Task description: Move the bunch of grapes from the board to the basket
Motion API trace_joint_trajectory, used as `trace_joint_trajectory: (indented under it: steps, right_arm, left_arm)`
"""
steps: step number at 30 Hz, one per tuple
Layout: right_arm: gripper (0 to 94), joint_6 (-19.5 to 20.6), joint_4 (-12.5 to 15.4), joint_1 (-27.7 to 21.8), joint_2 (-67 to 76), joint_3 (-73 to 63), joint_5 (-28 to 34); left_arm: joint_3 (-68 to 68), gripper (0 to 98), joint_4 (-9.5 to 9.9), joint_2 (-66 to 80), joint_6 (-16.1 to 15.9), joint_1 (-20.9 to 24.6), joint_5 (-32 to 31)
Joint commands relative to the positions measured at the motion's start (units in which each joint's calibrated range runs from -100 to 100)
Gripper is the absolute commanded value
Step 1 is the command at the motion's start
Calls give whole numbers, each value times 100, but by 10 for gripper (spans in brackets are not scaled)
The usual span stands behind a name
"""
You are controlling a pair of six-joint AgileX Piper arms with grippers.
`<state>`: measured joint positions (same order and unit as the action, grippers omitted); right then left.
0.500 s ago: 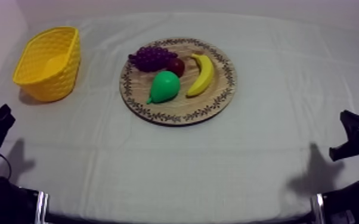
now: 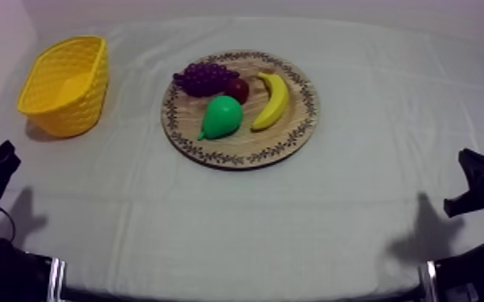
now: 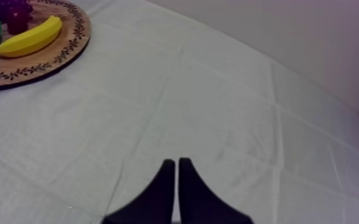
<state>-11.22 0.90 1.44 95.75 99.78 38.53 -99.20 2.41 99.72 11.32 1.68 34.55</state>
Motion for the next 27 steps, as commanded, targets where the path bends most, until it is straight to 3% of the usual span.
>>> trace_joint_trajectory:
  steps: [1, 9, 16, 22, 27]
  right_arm:
    - [3, -3, 1, 1, 0, 0, 2]
    - [3, -1, 1, 1, 0, 0, 2]
    - [3, -2, 1, 1, 0, 0, 2]
    - [3, -3, 1, 1, 0, 0, 2]
    - [3, -3, 1, 1, 0, 0, 2]
  left_arm:
    - [-1, 1, 0, 2, -10, -91, -3]
    - [228, 1, -6, -62, -55, -607, 543]
    - [557, 0, -26, -1297, -175, -1055, 654]
    - [1546, 0, 210, -2943, -382, -1481, 728]
    - [2807, 0, 379, -4266, -768, -1826, 1160]
